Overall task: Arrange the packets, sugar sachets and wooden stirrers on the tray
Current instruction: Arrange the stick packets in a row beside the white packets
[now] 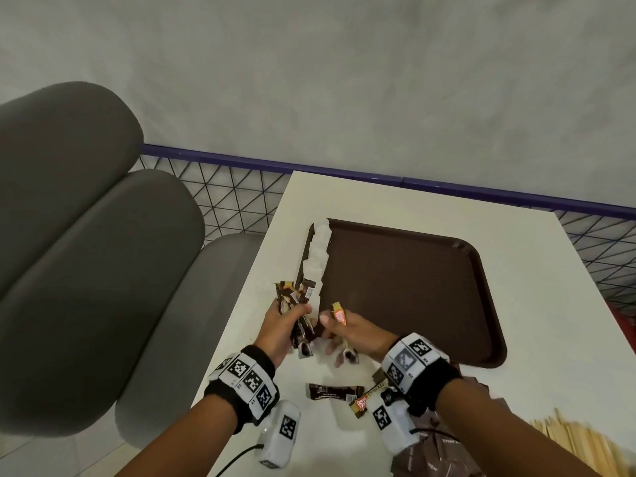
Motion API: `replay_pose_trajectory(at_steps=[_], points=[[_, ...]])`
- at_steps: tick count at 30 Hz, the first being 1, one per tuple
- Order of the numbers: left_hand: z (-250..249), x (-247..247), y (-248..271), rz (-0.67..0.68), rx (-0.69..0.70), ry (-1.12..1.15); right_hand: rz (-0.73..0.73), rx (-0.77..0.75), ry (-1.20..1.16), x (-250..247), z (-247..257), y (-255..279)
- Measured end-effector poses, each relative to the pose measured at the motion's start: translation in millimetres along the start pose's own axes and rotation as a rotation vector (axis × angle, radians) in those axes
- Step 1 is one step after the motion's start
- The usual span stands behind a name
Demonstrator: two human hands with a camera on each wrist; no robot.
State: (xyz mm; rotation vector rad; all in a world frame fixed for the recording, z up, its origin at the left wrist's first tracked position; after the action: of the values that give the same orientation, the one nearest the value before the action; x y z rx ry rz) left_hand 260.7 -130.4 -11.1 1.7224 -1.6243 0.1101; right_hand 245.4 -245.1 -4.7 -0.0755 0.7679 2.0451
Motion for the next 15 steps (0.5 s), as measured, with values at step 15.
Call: replay_pose_trajectory(at_steps=[15], points=[[-21.0, 37.1, -19.1, 0.233, -0.024, -0.408, 0.331, 0.143, 0.282, -24.5, 14.7, -13.2]])
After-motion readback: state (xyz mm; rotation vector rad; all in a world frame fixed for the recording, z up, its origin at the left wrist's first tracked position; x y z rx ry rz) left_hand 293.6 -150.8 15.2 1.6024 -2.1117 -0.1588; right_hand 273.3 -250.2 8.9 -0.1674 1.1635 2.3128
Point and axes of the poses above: each hand's wrist, its own y-axis away from the middle knuckle, its own x-axis out of the palm, z = x × y, the point moved 9 cm from there along -y, towards the middle knuckle, and after that the axes turned 15 degrees about y, right-handed, at the moved point
